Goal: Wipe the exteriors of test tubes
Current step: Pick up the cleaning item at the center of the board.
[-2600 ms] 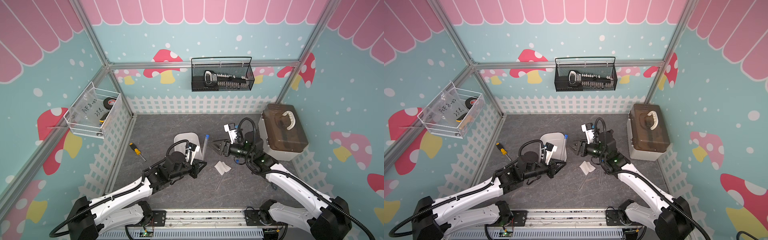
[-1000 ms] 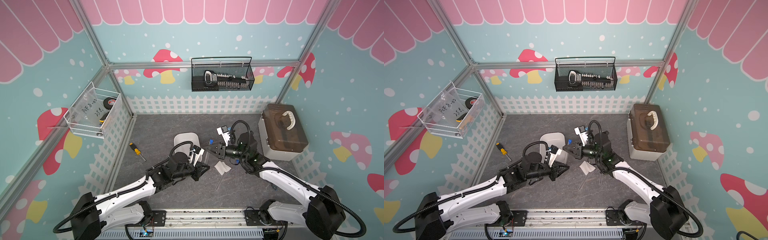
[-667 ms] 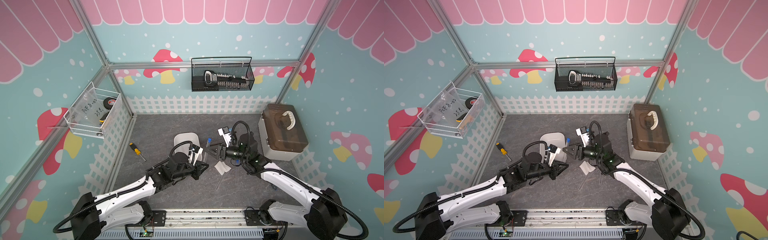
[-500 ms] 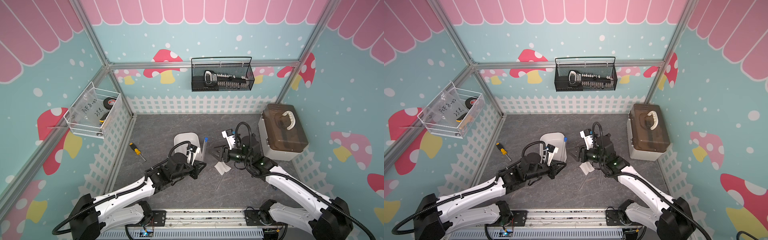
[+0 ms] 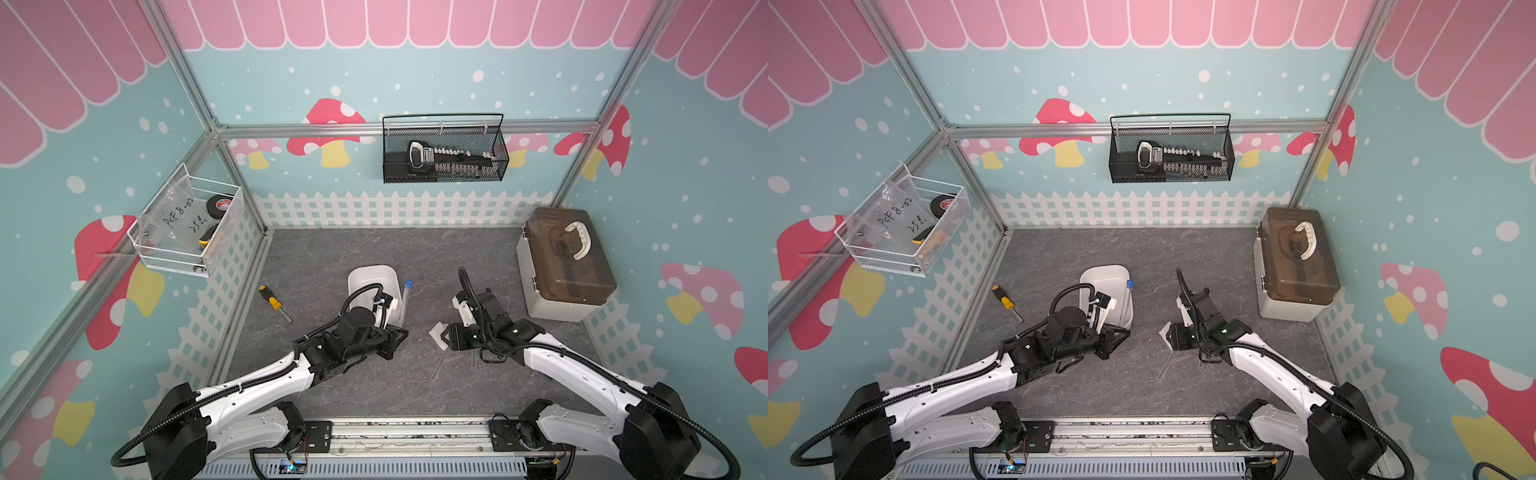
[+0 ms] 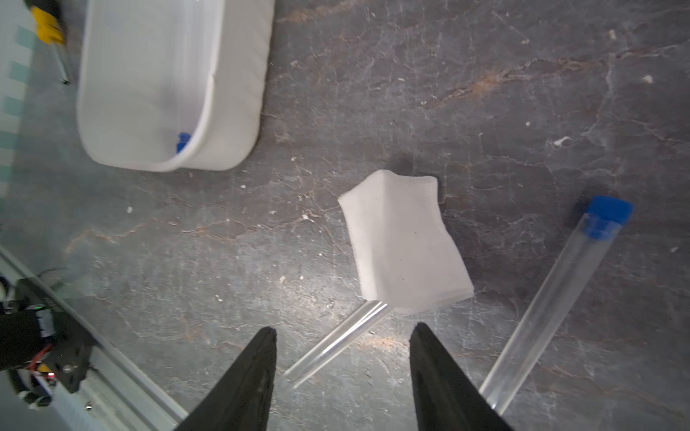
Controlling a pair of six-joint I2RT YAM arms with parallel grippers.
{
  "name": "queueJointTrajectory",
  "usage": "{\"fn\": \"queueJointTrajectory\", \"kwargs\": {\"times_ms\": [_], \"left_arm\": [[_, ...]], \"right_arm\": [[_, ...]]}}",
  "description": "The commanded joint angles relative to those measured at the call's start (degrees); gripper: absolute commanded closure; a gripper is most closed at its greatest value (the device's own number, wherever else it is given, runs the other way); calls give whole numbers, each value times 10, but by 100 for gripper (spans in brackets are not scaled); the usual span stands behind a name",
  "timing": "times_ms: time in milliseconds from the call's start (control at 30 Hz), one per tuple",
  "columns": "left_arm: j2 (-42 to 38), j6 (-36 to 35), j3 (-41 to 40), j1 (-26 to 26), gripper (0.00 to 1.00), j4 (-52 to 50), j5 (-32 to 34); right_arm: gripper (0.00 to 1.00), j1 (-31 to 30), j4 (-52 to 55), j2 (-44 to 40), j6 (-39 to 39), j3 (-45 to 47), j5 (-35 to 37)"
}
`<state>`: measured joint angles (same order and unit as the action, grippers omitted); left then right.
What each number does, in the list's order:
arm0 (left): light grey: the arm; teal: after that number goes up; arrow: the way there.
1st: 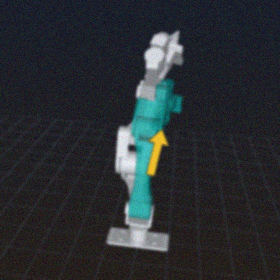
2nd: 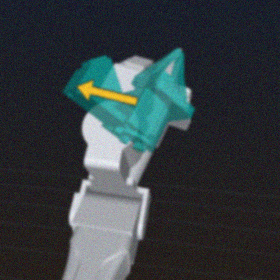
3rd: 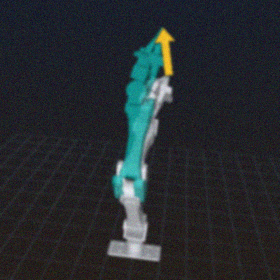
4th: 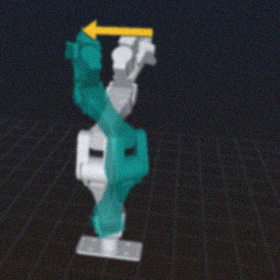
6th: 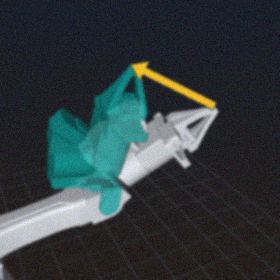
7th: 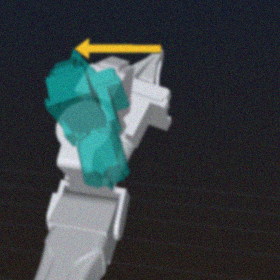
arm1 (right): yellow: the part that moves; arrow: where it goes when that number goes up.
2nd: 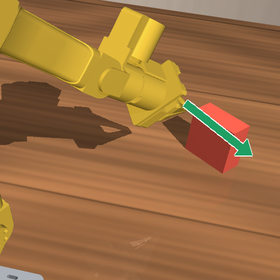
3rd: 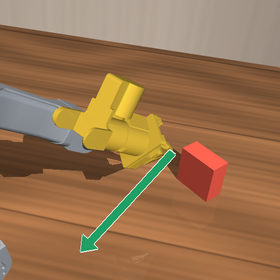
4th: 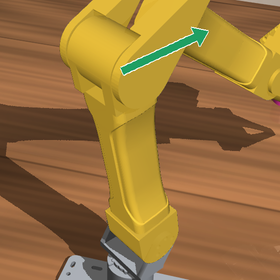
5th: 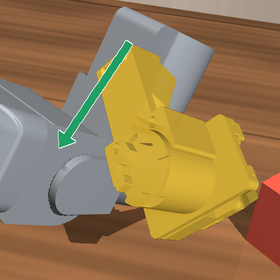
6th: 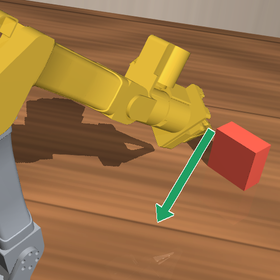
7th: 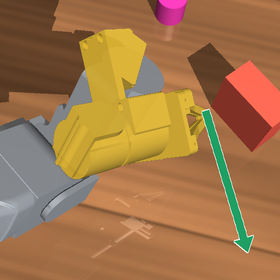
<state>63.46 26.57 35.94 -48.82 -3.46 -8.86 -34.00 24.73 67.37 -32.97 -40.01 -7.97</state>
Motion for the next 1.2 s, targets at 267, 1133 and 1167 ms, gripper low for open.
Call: {"fn": "queueJointTrajectory", "kwargs": {"times_ms": [267,1133,1167], "left_arm": [[-7,20,-23,3,92,17,-16],[-2,37,-33,18,92,44,-12],[4,39,-30,20,92,49,-17]], "right_arm": [[55,-16,15,132,72,-75,82],[100,-20,9,-34,-4,-135,6],[100,-20,9,-50,-11,-145,-4]]}}
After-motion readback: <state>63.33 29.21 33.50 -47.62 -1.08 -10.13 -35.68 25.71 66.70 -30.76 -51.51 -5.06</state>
